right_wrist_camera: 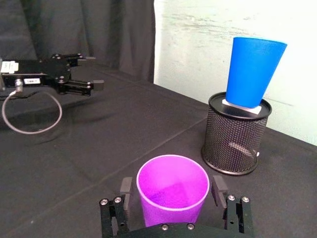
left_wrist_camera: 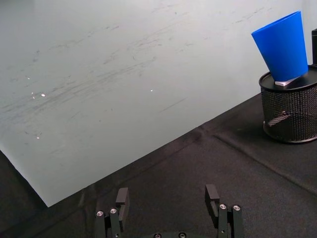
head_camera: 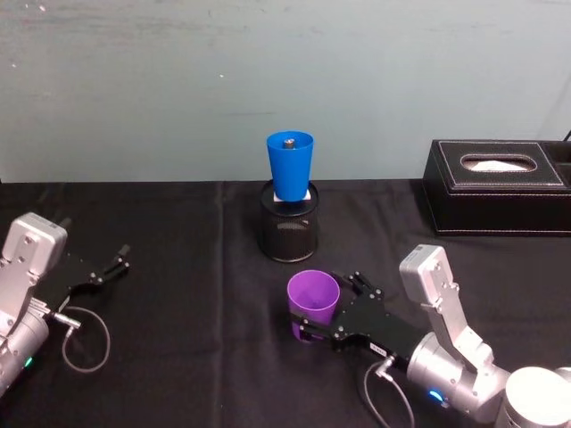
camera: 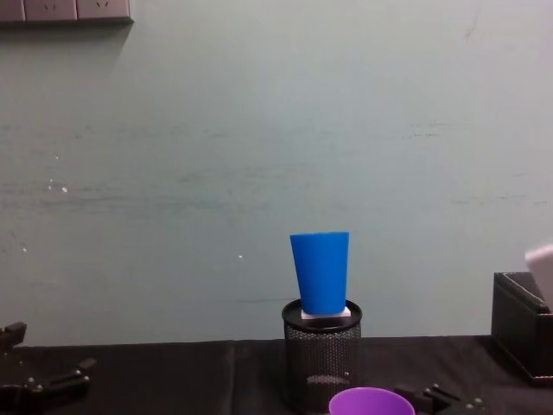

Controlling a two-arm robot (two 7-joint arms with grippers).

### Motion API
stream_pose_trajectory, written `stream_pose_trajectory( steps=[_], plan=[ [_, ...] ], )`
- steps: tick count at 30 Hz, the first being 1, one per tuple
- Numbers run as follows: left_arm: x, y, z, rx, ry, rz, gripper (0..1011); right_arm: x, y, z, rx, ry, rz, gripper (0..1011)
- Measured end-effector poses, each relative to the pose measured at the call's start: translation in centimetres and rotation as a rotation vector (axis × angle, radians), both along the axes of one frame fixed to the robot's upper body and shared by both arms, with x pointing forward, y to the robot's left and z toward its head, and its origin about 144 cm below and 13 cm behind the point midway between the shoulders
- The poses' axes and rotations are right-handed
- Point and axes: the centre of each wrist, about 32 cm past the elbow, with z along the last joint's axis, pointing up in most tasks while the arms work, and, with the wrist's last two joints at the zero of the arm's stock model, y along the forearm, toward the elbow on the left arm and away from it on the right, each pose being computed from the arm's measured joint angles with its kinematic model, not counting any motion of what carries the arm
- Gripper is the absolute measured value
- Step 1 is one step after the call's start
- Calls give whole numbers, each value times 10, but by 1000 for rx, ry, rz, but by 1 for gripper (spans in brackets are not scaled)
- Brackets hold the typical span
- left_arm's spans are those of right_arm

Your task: Pick up one cup with a gripper and tap it against the other cup.

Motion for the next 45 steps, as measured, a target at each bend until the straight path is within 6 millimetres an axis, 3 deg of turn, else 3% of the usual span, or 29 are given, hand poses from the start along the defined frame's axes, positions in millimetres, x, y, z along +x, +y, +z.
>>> stream_pose_trajectory(
  steps=[26, 37, 45],
  plan=[
    [0, 0, 0, 0, 0, 0, 1000, 8, 10, -10, 32, 22, -20, 1003],
    [0, 0, 0, 0, 0, 0, 1000, 8, 10, -9, 32, 21, -19, 787],
    [0, 0, 0, 0, 0, 0, 1000, 8, 10, -9, 32, 21, -18, 750]
  ],
)
